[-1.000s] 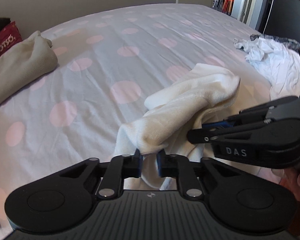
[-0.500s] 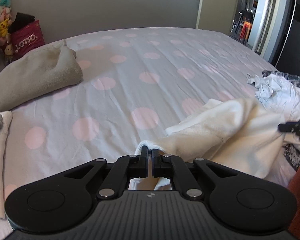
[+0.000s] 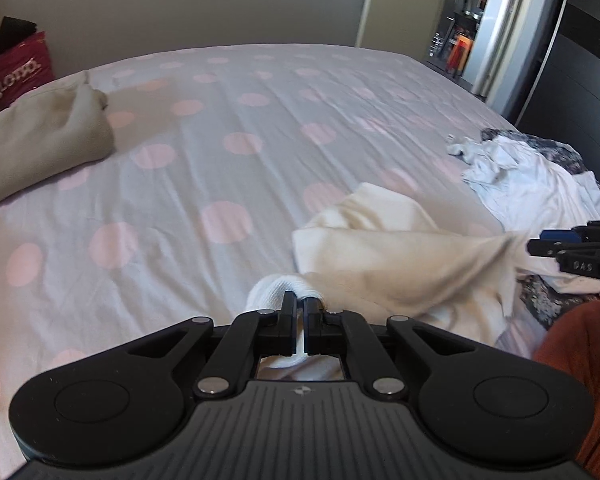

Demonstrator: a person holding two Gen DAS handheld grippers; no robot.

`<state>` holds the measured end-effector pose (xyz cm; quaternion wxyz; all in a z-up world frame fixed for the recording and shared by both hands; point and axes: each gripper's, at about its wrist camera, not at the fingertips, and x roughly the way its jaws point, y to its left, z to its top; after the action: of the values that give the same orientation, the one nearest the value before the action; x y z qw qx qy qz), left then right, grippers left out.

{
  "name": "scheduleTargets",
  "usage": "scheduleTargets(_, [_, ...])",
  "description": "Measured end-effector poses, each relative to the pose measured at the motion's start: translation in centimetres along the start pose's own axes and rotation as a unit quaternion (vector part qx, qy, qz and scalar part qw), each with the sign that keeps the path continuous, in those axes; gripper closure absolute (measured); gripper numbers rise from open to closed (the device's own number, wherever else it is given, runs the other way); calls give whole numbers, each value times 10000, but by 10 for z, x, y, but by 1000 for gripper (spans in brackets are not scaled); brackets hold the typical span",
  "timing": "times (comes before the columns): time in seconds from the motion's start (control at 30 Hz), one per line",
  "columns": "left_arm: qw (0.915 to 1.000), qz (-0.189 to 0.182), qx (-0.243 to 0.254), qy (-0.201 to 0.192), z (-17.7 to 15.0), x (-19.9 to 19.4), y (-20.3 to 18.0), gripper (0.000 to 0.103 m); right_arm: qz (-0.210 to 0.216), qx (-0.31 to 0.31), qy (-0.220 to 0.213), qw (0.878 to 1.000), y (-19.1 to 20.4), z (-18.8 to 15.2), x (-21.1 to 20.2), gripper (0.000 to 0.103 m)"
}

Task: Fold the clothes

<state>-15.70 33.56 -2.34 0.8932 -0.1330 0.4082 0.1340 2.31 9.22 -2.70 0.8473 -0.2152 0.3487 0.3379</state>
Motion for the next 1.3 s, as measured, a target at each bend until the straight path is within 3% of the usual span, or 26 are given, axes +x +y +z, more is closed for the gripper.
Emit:
scheduleTargets(0.1, [9999, -159, 5, 39, -2, 2, -8, 102, 248, -353, -279, 9987, 23, -1, -17, 59])
scheduleTargets(0.2, [9997, -239, 45, 51, -3, 4, -13, 102, 989, -662, -428, 9920, 53, 2, -28, 50])
scheduleTargets(0.27, [9997, -243, 35, 42, -5, 4, -14, 102, 1454, -877, -471, 9843, 76, 4, -30, 50])
scheduleTargets(0.53, [9994, -218, -258, 4, -24, 4, -2, 102, 1981, -2070, -684, 9556, 161, 3, -14, 50])
scheduleTargets(0.7, [9960, -343, -789, -256, -40, 0, 4, 102, 1850, -2589, -896, 9438, 188, -1, 6, 50])
scheduleTargets(0.77, [9946, -359, -915, -320, -46, 0, 3, 102, 1916, -2570, -954, 9424, 190, 0, 11, 55])
scheduleTargets(0.8, [9942, -351, -961, -339, -48, 0, 3, 102, 1952, -2573, -900, 9421, 191, 2, 13, 64])
scheduleTargets(0.83, [9940, -350, -983, -335, -49, 1, 4, 102, 1995, -2565, -869, 9417, 192, 2, 14, 80])
scheduleTargets(0.87, [9936, -370, -1016, -336, -49, 2, 6, 102, 2015, -2537, -860, 9421, 193, 2, 14, 87])
scheduleTargets(0.97, [9934, -305, -1035, -390, -49, 2, 9, 102, 1872, -2475, -852, 9468, 191, 3, 8, 93])
scheduleTargets(1.1, [9937, -188, -1014, -444, -51, 2, 7, 83, 1511, -2295, -799, 9582, 178, 10, 7, 94])
scheduleTargets(1.2, [9945, -175, -950, -409, -53, 4, 4, 80, 1241, -2184, -731, 9652, 162, 14, 6, 94])
scheduleTargets(1.3, [9956, 132, -854, -352, -54, 5, 1, 64, 918, -1920, -662, 9749, 139, 22, 9, 95])
